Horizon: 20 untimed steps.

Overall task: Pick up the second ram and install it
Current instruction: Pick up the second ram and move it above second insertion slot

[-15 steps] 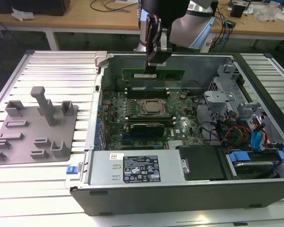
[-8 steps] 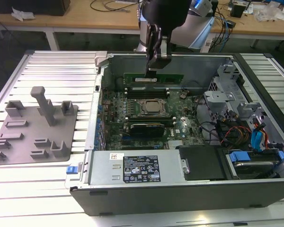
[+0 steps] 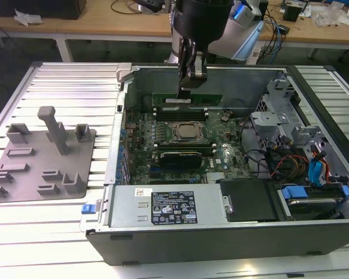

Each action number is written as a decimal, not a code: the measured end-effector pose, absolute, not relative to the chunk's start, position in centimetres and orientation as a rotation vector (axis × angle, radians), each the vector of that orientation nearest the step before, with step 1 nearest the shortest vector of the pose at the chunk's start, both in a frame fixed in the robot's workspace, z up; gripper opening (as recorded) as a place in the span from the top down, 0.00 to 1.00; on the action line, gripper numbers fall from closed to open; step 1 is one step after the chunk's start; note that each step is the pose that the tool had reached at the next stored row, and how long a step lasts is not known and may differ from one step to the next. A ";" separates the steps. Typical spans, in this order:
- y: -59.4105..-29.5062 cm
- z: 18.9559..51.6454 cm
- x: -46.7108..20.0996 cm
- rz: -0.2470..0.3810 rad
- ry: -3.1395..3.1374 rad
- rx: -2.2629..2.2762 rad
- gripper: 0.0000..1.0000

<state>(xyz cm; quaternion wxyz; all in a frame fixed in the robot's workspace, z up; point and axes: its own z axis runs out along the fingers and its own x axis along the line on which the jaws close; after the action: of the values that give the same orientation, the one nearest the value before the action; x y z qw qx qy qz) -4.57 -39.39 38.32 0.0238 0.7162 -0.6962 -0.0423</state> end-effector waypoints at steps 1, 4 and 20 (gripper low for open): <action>-39.3 38.1 -4.6 -0.131 -2.155 2.216 0.90; -39.1 37.5 -4.5 -0.131 -2.155 2.216 0.90; -38.0 32.8 -4.5 -0.131 -2.155 2.216 0.90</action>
<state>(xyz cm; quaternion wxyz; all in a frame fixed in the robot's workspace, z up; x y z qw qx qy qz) -4.54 -37.99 32.81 0.0238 0.7162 -0.6962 -0.0423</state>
